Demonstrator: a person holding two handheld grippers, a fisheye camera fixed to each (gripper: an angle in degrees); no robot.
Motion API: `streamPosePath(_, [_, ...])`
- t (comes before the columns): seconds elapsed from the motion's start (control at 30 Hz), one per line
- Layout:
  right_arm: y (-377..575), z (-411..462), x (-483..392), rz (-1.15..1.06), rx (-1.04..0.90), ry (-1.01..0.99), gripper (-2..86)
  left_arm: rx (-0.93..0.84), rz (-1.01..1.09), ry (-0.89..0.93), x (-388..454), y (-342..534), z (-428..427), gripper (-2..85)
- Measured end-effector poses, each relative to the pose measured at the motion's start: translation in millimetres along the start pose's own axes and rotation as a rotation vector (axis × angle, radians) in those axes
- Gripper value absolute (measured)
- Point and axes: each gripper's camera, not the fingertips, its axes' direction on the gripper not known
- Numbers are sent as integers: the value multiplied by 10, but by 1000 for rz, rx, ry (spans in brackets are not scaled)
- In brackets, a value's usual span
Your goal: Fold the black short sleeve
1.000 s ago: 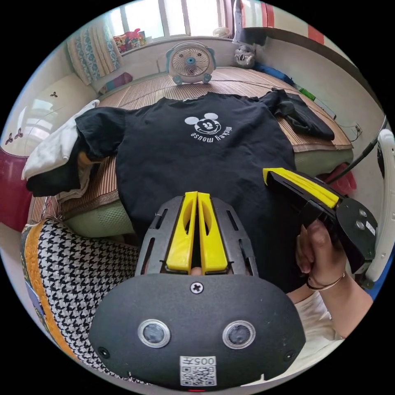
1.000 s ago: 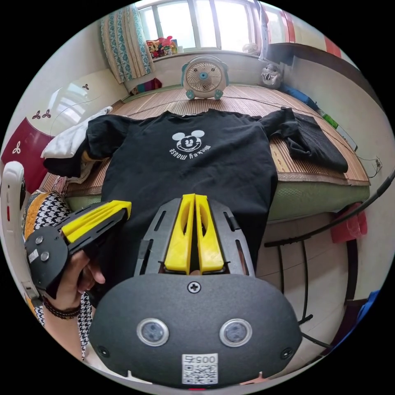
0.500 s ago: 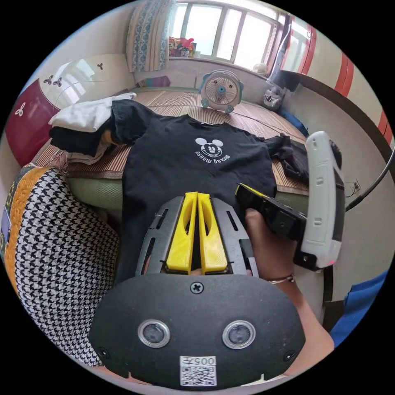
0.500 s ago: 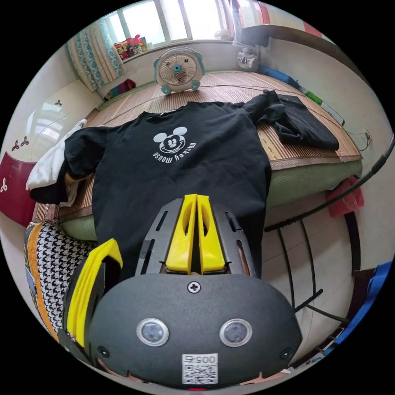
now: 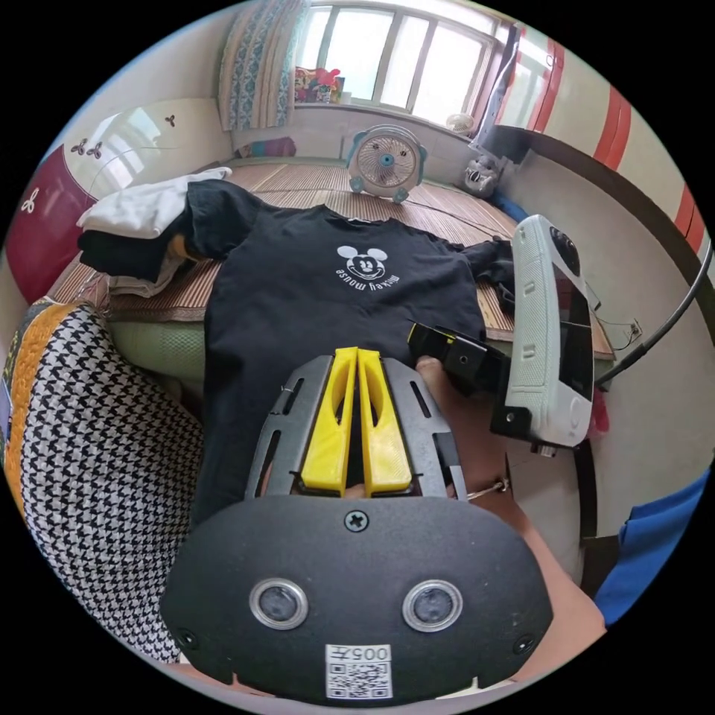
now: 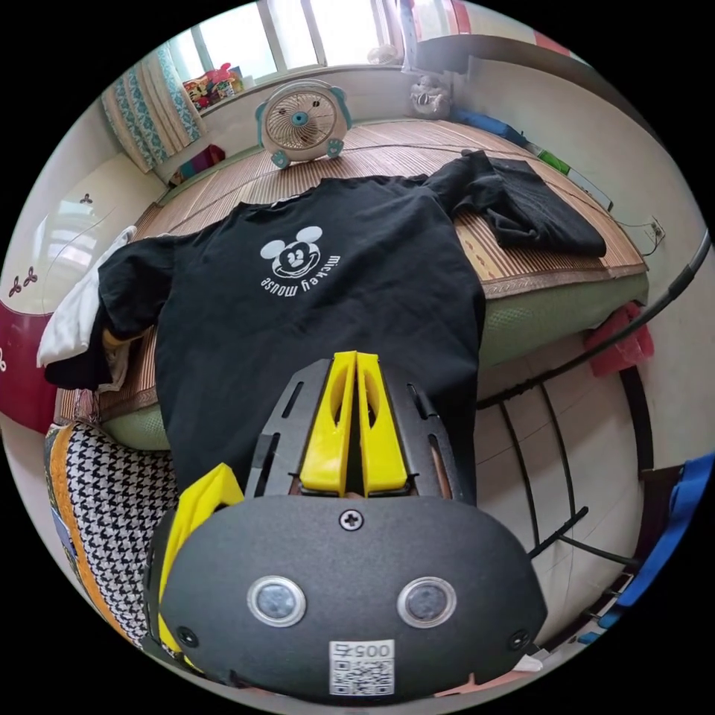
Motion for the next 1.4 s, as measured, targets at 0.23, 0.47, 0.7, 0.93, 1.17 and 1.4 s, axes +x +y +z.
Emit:
streamPosePath(0.23, [-39,62,30,54,-17,36,-9,-6,21,35,21,77,-63,-7])
streamPosePath(0.47, [-27,32,-26,67,0,77,-9,14,38,35,43,133,-102,-6])
streamPosePath(0.7, [25,-90,-176,-11,35,49,-9,34,41,70,-21,127,-91,-6])
streamPosePath(0.93, [99,-341,-209,-109,90,41,-9,83,27,-18,-218,-9,-3,-7])
streamPosePath(1.17, [278,-383,-171,-220,58,-38,-10,4,4,-124,-524,-234,353,-7])
streamPosePath(1.4, [335,-316,-168,-231,50,-36,-11,-73,-2,-79,-648,-364,620,-7])
